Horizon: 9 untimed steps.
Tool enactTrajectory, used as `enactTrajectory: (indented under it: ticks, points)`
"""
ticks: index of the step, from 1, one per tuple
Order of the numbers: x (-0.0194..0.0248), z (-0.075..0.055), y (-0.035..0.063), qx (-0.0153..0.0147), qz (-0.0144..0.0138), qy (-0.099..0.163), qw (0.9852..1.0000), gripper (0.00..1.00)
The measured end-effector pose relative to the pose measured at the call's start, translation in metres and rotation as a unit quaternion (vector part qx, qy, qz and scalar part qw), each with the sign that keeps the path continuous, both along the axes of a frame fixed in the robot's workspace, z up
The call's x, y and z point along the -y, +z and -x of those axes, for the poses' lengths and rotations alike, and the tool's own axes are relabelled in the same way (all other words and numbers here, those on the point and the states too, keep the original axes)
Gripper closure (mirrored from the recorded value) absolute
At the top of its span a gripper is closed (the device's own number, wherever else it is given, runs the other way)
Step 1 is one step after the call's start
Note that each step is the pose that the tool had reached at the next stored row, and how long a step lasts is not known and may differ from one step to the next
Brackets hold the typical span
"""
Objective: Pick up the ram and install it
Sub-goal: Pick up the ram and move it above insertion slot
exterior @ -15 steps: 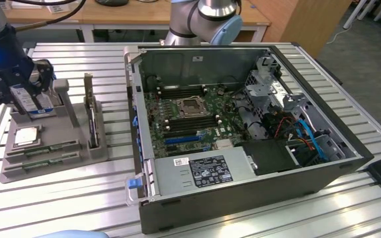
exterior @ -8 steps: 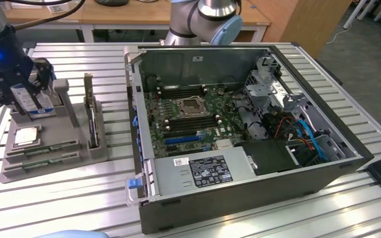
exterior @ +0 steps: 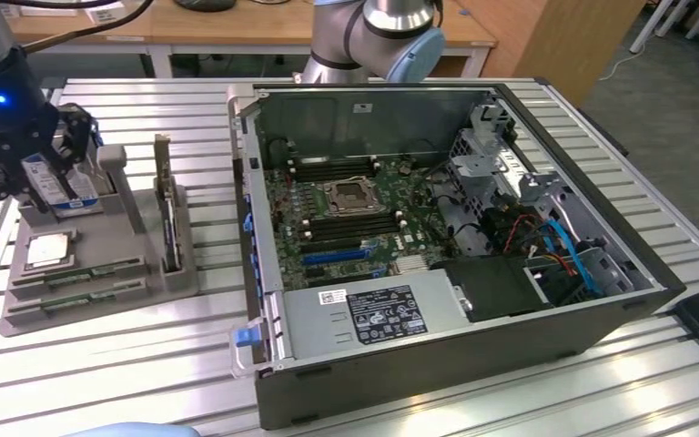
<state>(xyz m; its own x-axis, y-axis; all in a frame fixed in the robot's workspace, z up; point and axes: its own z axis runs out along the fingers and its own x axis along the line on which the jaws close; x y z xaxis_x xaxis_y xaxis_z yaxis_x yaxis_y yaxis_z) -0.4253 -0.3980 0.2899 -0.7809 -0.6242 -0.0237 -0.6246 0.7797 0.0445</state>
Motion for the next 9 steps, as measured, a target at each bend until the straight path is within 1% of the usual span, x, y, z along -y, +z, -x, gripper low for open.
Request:
enactTrajectory:
  ticks: [3, 5, 7, 9]
  points:
    - [0.0000, 0.0000, -0.0005, 0.0002, 0.0000, 0.028, 0.9996, 0.64]
    - [0.0000, 0.0000, -0.0008, 0.0004, 0.0000, 0.046, 0.9990, 0.64]
    - [0.0000, 0.0000, -0.0011, 0.0005, 0.0000, 0.063, 0.9980, 0.64]
    - [0.0000, 0.0000, -0.0014, 0.0007, 0.0000, 0.082, 0.9966, 0.64]
